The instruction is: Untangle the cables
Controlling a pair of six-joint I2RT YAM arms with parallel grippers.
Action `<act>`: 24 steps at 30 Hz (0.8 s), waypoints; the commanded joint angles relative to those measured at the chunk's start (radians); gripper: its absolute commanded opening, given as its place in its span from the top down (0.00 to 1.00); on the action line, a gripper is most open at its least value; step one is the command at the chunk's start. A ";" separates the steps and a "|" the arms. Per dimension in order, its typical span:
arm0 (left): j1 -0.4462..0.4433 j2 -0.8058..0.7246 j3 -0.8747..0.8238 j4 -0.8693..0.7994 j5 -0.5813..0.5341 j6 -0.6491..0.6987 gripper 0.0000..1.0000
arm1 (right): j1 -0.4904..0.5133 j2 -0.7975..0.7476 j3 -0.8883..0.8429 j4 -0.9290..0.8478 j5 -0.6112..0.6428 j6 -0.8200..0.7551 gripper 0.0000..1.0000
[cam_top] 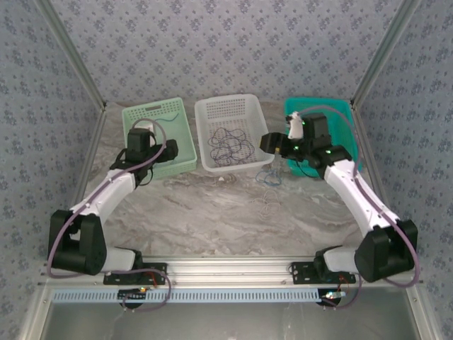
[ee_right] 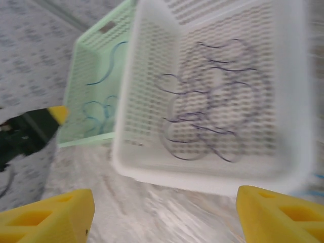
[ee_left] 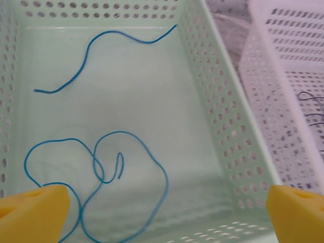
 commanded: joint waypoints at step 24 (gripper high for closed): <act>-0.451 -0.094 -0.130 0.108 -0.059 -0.024 0.01 | 0.096 -0.132 -0.368 -0.238 0.250 -0.112 0.33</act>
